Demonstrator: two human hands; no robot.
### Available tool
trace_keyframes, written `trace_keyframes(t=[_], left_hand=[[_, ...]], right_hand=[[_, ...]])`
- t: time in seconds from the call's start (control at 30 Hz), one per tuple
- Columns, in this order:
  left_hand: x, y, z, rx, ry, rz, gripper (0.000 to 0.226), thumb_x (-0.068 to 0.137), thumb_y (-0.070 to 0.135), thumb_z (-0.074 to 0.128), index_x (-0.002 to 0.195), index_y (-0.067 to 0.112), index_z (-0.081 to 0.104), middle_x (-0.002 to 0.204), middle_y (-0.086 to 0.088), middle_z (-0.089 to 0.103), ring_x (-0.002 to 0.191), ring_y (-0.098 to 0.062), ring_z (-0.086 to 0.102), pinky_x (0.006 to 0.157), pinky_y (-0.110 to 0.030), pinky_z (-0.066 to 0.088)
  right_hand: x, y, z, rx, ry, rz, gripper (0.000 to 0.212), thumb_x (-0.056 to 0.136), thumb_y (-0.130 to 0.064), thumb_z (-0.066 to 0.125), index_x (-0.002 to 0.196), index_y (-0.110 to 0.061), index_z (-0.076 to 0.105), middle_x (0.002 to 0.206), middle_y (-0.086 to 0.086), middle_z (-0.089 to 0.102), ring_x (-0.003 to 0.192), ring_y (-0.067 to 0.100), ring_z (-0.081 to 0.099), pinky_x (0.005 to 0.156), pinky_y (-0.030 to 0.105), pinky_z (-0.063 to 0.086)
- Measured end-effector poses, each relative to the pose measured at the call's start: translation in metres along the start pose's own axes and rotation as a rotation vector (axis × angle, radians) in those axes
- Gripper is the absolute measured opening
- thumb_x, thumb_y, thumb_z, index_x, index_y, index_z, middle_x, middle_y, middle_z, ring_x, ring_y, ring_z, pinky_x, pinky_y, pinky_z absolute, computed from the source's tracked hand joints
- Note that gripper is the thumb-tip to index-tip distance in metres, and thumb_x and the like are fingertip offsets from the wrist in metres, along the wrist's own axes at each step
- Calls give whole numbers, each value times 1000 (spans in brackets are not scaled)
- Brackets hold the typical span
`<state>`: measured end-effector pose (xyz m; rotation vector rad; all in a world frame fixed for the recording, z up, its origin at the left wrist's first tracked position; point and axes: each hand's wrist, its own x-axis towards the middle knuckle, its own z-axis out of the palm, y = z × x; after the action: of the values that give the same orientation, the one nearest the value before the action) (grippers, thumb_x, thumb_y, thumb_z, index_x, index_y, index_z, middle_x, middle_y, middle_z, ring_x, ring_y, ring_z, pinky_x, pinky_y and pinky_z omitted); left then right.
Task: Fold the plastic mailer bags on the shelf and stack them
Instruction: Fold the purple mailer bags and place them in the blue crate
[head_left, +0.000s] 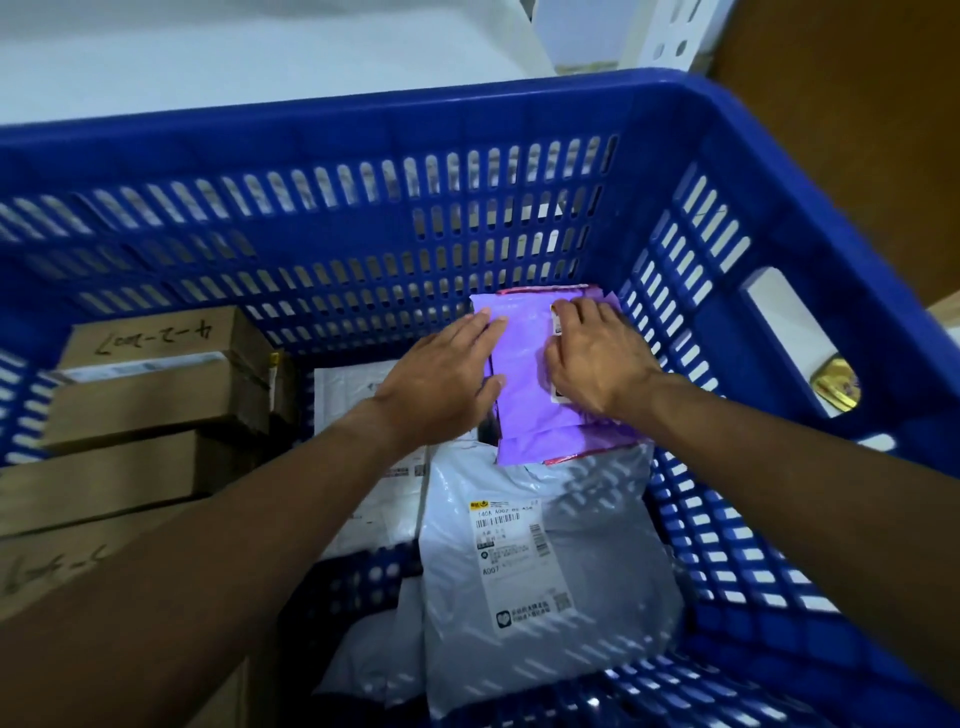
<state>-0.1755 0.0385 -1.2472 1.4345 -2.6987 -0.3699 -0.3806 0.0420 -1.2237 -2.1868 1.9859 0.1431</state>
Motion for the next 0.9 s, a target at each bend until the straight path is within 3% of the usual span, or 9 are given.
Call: trace_keyframes(t=[0.13,0.23,0.37,0.47,0.63,0.77,0.9], left_hand=[[-7,3,-30,-149,-28,-89,61,104,35,43,159,19,23,165,-2,26,151,-17,22,120,-31,18],[-16,3,-53,-144,-16,-104,55,103,34,41,156,25,29,160,0,37,144,-18,36,113,-33,30],[-27,-8,-72,-101,-11,-126,34,101,31,45,133,25,54,121,1,68,104,-22,63,85,-35,49],[-29,-19,-86,-180,-52,-176,24,102,31,47,102,22,70,84,7,72,69,-13,65,65,-33,49],[-25,-15,-138,-433,-15,-260,24,100,32,51,92,26,73,83,9,75,78,-12,72,79,-43,59],[-43,-5,-195,-399,11,-236,23,100,32,53,95,26,74,87,8,74,81,-12,69,82,-42,56],[-70,-4,-266,-463,101,-324,23,103,32,50,99,28,73,91,12,73,85,-9,69,87,-42,56]], right_hand=[[-1,-13,-12,50,3,15,52,96,-34,38,136,-1,42,135,23,50,121,38,49,108,45,37],[-4,-29,-23,68,28,-7,53,97,-33,42,138,0,41,137,22,50,122,37,50,104,43,38],[-4,-49,-29,71,5,-57,58,95,-33,47,142,1,37,142,21,46,128,35,45,107,40,35],[1,-65,-36,153,0,-89,50,97,-35,47,135,-4,43,135,17,47,126,35,45,104,40,39],[1,-88,-73,310,42,-121,36,99,-34,45,126,-13,54,127,10,53,118,34,53,95,39,43],[-10,-97,-130,371,114,-181,28,98,-29,44,118,-22,63,123,7,63,110,34,60,92,41,48],[-25,-115,-205,529,167,-184,27,97,-28,46,115,-26,67,119,0,69,108,28,62,94,41,48]])
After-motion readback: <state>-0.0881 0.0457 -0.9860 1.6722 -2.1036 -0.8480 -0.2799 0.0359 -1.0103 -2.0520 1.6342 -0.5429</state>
